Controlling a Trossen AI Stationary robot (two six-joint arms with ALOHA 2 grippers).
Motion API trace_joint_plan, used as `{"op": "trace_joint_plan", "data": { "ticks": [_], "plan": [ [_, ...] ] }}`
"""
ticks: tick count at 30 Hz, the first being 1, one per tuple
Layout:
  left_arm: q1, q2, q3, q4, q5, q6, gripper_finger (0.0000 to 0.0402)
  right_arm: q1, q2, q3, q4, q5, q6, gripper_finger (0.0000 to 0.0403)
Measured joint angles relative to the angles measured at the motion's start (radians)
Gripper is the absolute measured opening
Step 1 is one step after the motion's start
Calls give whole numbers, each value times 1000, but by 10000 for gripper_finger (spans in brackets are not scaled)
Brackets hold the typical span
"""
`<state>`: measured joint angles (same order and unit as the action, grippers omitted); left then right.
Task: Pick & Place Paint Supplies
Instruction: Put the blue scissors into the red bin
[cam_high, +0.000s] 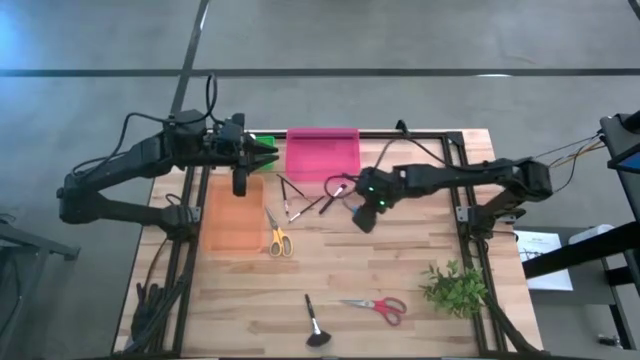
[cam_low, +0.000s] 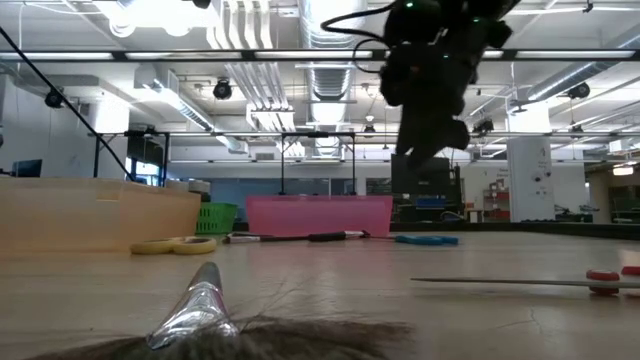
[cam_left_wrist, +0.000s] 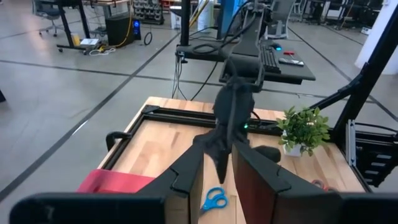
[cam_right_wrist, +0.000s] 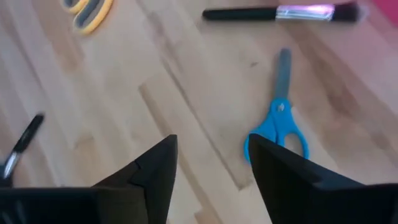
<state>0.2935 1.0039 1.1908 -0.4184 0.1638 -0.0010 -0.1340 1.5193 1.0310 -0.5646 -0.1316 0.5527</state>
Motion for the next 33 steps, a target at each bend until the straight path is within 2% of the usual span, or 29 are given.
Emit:
{"op": "trace_joint_plan", "data": {
  "ticks": [3,6,11,14,19,23,33],
  "plan": [
    [0,0,0,3,0,-7,92,-20,87,105,-75,22,2,188],
    [0,0,0,18,0,-22,92,-53,202,222,-220,35,-5,192],
    [0,-3,0,30,5,-41,92,-99,388,360,-393,26,-62,231],
    [0,-6,0,31,10,-53,92,-101,438,401,-408,26,-86,250],
    [-1,-10,1,32,11,-76,92,-98,464,443,-403,81,-90,254],
    [-1,-10,1,32,12,-79,92,-98,482,447,-401,107,-96,238],
    [-2,-10,1,33,12,-86,92,-72,492,424,-356,156,-117,163]
  ]
}}
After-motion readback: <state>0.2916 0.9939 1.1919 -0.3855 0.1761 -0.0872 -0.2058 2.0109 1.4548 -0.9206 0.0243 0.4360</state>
